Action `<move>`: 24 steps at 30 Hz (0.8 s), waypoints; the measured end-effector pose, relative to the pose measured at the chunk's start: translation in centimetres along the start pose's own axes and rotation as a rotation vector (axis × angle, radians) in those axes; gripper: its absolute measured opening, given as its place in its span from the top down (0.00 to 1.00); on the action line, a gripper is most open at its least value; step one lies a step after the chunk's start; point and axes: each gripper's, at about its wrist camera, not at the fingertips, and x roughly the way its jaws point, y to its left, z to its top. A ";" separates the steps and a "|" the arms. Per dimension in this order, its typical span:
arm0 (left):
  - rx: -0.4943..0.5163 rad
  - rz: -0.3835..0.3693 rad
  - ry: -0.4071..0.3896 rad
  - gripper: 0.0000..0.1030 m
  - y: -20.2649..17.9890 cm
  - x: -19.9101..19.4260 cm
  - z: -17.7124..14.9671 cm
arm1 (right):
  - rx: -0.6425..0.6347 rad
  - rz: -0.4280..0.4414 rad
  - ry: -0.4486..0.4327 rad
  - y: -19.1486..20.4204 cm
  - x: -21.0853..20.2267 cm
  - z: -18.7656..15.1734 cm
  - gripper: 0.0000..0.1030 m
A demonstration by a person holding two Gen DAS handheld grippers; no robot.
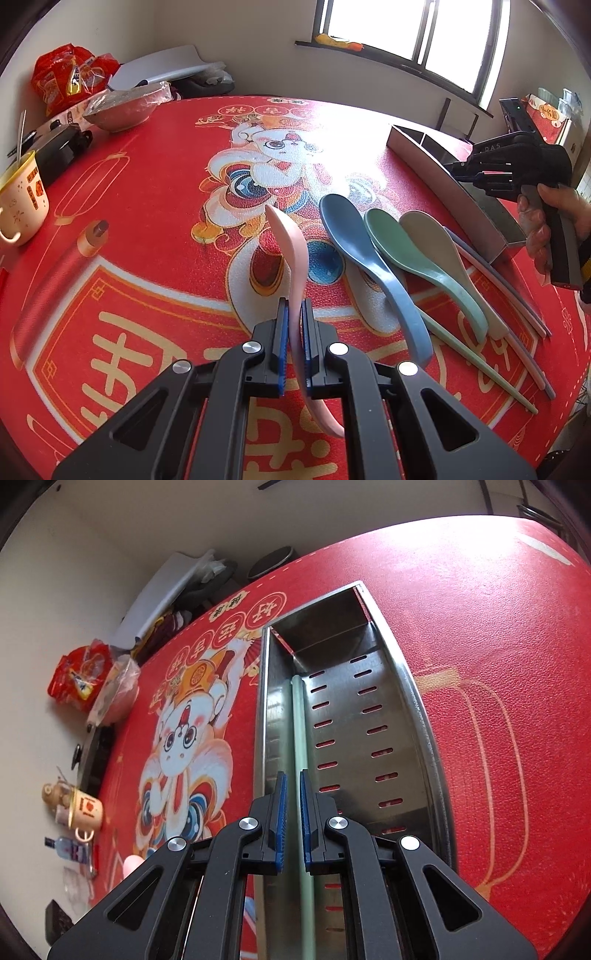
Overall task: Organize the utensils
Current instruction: 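Carry the green chopstick into the steel tray and open the right gripper, then carry the pink spoon into the steel tray and open the left gripper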
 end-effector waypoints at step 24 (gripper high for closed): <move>-0.017 0.043 -0.014 0.94 -0.3 -0.6 0.2 | -0.340 -0.192 -0.319 -3.9 -11.4 -6.1 0.42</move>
